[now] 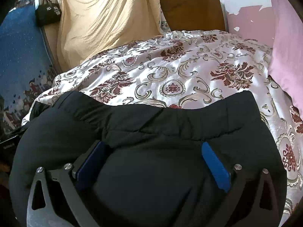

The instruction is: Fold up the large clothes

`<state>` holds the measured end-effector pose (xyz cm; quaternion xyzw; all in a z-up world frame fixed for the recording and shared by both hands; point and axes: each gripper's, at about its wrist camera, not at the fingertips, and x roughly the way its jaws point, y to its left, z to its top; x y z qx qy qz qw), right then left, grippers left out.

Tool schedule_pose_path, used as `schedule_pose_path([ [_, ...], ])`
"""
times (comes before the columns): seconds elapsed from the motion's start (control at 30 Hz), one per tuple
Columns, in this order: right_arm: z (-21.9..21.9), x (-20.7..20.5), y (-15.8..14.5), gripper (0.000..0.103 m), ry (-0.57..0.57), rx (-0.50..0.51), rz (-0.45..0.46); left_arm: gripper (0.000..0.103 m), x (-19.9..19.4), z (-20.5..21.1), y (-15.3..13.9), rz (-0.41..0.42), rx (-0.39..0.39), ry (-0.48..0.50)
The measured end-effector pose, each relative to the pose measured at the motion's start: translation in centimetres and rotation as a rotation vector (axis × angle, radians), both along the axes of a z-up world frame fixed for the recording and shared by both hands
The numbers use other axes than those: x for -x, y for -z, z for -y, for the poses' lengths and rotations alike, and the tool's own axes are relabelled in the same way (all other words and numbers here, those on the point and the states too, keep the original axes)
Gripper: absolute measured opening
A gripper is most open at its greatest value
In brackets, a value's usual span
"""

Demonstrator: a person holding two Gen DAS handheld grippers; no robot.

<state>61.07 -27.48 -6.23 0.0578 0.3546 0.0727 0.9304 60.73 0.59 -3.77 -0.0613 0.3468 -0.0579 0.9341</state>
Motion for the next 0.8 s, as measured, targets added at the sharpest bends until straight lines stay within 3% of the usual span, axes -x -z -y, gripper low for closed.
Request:
schedule_pose_path([
  [0.8, 0.21, -0.28, 0.75, 0.102, 0.0, -0.027, -0.004, 0.103, -0.08, 0.04, 0.43, 0.007, 0.003, -0.003],
])
